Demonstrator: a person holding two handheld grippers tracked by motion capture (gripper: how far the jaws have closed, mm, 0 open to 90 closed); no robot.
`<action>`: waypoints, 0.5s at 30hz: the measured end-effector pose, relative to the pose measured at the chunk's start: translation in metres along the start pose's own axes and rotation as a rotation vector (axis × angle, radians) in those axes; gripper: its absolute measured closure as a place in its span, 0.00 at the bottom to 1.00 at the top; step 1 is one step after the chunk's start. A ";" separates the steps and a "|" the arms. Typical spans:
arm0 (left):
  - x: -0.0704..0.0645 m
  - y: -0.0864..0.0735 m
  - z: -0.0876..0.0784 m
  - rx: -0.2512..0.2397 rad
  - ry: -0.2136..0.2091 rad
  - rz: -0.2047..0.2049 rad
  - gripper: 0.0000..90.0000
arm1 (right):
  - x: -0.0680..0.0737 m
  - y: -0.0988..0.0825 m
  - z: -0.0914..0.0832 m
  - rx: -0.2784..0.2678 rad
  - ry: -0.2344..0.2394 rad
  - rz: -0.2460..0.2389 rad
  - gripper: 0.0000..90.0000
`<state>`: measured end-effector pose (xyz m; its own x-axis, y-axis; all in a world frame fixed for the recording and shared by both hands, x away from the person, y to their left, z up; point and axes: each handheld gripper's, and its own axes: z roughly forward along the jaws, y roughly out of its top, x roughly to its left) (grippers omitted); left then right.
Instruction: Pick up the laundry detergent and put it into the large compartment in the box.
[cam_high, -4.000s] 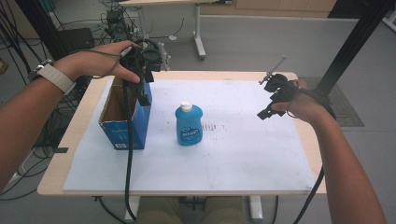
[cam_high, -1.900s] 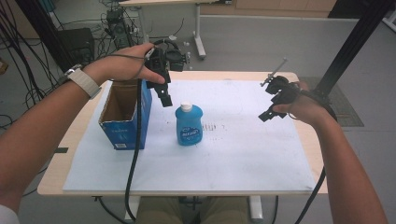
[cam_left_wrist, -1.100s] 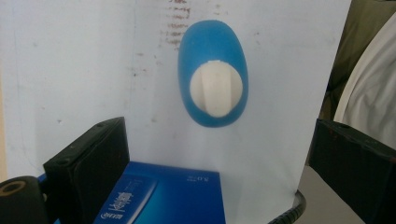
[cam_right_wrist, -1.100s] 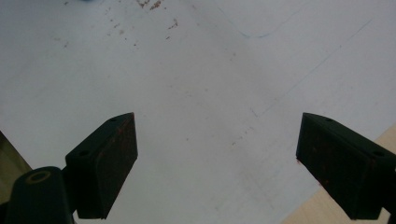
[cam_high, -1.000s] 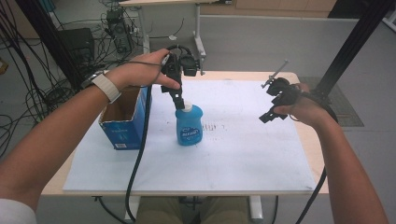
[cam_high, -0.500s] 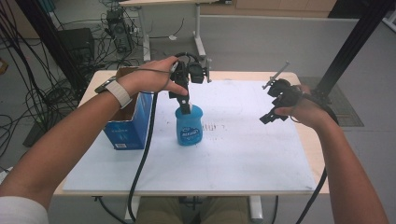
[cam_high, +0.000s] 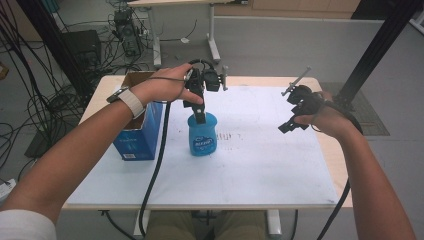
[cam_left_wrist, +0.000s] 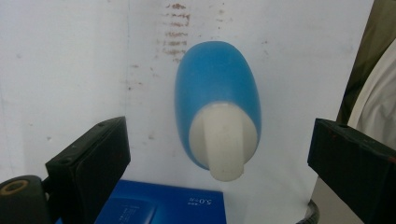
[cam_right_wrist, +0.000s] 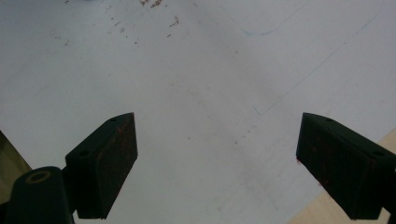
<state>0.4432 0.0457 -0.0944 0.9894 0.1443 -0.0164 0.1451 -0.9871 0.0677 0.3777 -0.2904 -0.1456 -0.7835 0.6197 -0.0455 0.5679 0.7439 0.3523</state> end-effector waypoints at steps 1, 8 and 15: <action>-0.001 0.000 0.001 -0.003 0.003 0.000 0.07 | 0.000 0.000 0.000 -0.002 -0.001 -0.001 0.14; -0.002 -0.002 0.002 -0.018 0.021 -0.007 0.08 | 0.001 -0.002 -0.001 -0.002 -0.001 0.003 0.14; -0.001 -0.002 0.003 -0.018 0.011 -0.019 0.08 | 0.002 -0.003 -0.001 -0.005 -0.004 0.007 0.14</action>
<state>0.4422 0.0470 -0.0972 0.9865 0.1637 -0.0066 0.1636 -0.9829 0.0850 0.3741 -0.2922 -0.1458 -0.7786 0.6257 -0.0468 0.5720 0.7385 0.3569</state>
